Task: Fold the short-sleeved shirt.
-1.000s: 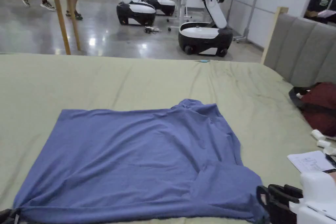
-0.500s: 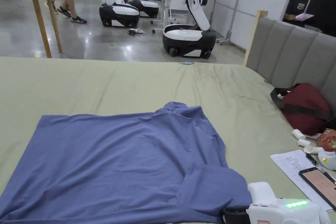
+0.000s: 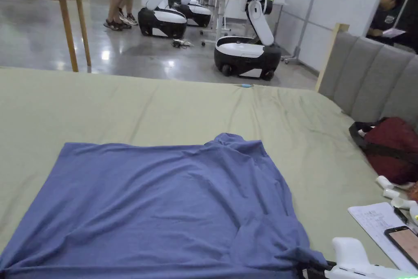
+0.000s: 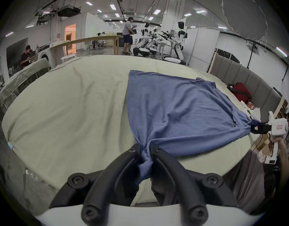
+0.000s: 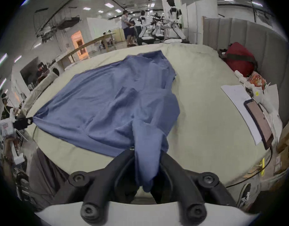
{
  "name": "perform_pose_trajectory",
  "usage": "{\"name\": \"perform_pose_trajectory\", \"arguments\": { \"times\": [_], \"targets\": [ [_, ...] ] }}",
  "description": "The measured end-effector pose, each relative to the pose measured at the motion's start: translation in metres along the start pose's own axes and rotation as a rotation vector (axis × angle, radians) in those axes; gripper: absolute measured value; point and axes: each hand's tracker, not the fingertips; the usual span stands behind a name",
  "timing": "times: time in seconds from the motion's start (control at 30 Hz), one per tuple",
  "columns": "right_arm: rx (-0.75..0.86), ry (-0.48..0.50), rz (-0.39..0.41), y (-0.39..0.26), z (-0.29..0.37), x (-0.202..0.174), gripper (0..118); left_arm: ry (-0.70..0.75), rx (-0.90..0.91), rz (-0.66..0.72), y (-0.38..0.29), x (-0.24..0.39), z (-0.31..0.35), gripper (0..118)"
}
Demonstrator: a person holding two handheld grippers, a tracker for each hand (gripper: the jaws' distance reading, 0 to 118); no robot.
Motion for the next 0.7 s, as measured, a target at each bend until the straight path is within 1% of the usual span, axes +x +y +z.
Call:
{"name": "perform_pose_trajectory", "arguments": {
  "times": [0.1, 0.2, 0.33, 0.57, 0.7],
  "targets": [
    [0.019, 0.006, -0.005, 0.002, 0.015, -0.001, 8, -0.006, 0.021, 0.004, 0.003, 0.0, 0.009, 9],
    [0.041, -0.001, 0.014, 0.013, 0.022, -0.004, 8, -0.02, 0.041, 0.001, 0.015, 0.002, 0.014, 9],
    [0.096, -0.004, 0.036, 0.049, 0.022, -0.006, 8, -0.031, 0.082, -0.026, 0.048, 0.002, 0.009, 9],
    [0.16, -0.01, 0.079, 0.134, -0.005, -0.007, 8, -0.013, 0.13, -0.091, 0.123, -0.001, -0.029, 9],
    [0.16, -0.041, 0.114, 0.175, -0.045, -0.01, 8, -0.004, 0.115, -0.092, 0.157, -0.003, -0.072, 9]
  ]
}}
